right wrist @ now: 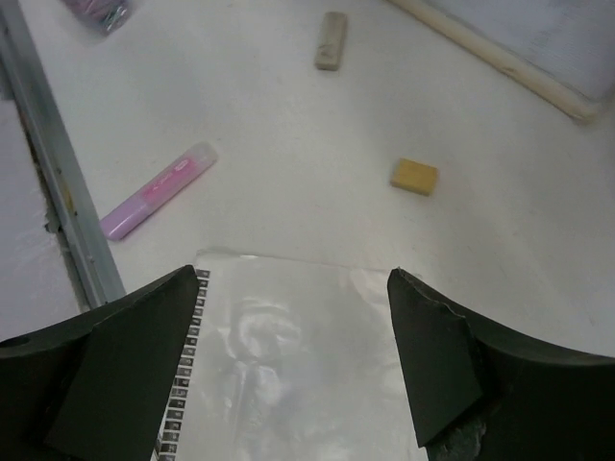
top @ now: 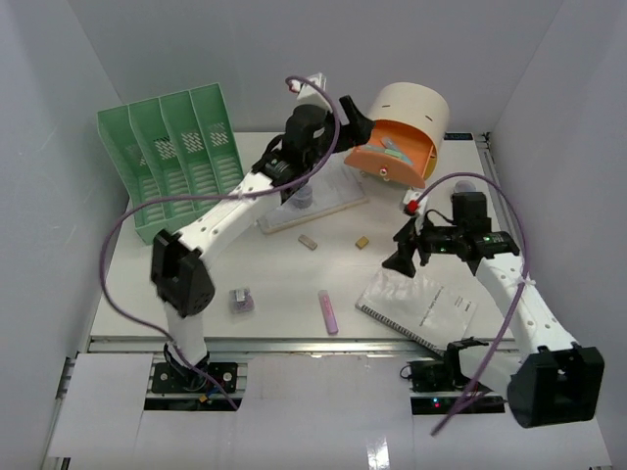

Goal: Organize the desk

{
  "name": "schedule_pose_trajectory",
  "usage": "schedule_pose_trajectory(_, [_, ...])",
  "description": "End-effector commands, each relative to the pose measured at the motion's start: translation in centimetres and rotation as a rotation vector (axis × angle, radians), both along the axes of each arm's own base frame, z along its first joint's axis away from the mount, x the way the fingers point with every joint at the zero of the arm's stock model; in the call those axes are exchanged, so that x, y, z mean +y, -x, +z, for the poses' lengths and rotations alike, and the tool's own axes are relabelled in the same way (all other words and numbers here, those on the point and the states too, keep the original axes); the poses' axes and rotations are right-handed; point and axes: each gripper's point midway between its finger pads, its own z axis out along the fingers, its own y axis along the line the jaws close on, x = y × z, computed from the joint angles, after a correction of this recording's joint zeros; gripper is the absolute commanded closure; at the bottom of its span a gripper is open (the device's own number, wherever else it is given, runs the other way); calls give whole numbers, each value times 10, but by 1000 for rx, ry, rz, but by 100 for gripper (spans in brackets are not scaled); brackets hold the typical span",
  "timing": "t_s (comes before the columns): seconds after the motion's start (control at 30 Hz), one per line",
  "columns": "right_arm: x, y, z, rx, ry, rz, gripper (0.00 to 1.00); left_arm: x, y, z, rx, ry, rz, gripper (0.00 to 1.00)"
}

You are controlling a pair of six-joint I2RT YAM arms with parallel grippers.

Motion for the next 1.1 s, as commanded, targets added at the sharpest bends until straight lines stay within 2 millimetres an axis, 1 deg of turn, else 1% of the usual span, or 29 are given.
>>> schedule_pose_trajectory(0.0, [56,42,-10,45,190,195,9,89,81,56,-293,-220,-15,4])
schedule_pose_trajectory(0.03, [66,46,-20,75,236,207,8,105,98,43,-291,-250,-19,4])
schedule_pose_trajectory(0.07, [76,51,-31,105,293,213,7,129,122,35,-299,-268,-13,3])
schedule_pose_trajectory(0.1, [90,63,-37,138,319,228,6,139,130,-8,-240,-322,-15,2])
schedule_pose_trajectory(0.13, [96,62,-51,166,379,211,6,157,149,-6,-257,-308,0,2])
schedule_pose_trajectory(0.17, [102,63,-62,188,430,201,6,172,164,-15,-255,-307,14,2])
schedule_pose_trajectory(0.2, [110,69,-68,201,456,209,6,183,172,-46,-200,-340,25,2])
schedule_pose_trajectory(0.23, [116,72,-76,234,482,188,7,196,185,-44,-206,-326,37,2])
schedule_pose_trajectory(0.3, [126,72,-89,285,509,125,8,220,209,-62,-181,-313,63,2])
schedule_pose_trajectory(0.37, [139,81,-100,311,534,100,7,234,224,-78,-161,-303,82,2])
schedule_pose_trajectory(0.4, [145,86,-104,321,544,99,7,240,230,-82,-158,-298,88,2])
schedule_pose_trajectory(0.43, [150,88,-107,326,551,94,7,247,238,-82,-165,-287,95,2])
schedule_pose_trajectory(0.47, [155,89,-109,335,557,90,7,252,243,-83,-165,-278,101,2])
schedule_pose_trajectory(0.53, [160,88,-119,375,575,70,7,258,249,-94,-146,-285,108,2])
schedule_pose_trajectory(0.67, [173,85,-133,418,602,44,7,264,257,-105,-136,-293,106,2])
schedule_pose_trajectory(0.7, [178,86,-132,422,605,50,8,265,258,-110,-126,-301,101,2])
schedule_pose_trajectory(0.8, [181,92,-150,398,671,54,8,267,261,-117,-112,-312,98,2])
schedule_pose_trajectory(0.87, [177,88,-161,364,718,28,10,268,263,-112,-125,-303,96,2])
schedule_pose_trajectory(1.03, [171,86,-173,340,769,21,24,270,265,-108,-141,-292,101,2])
schedule_pose_trajectory(1.07, [167,85,-175,332,780,17,29,271,266,-107,-143,-290,101,2])
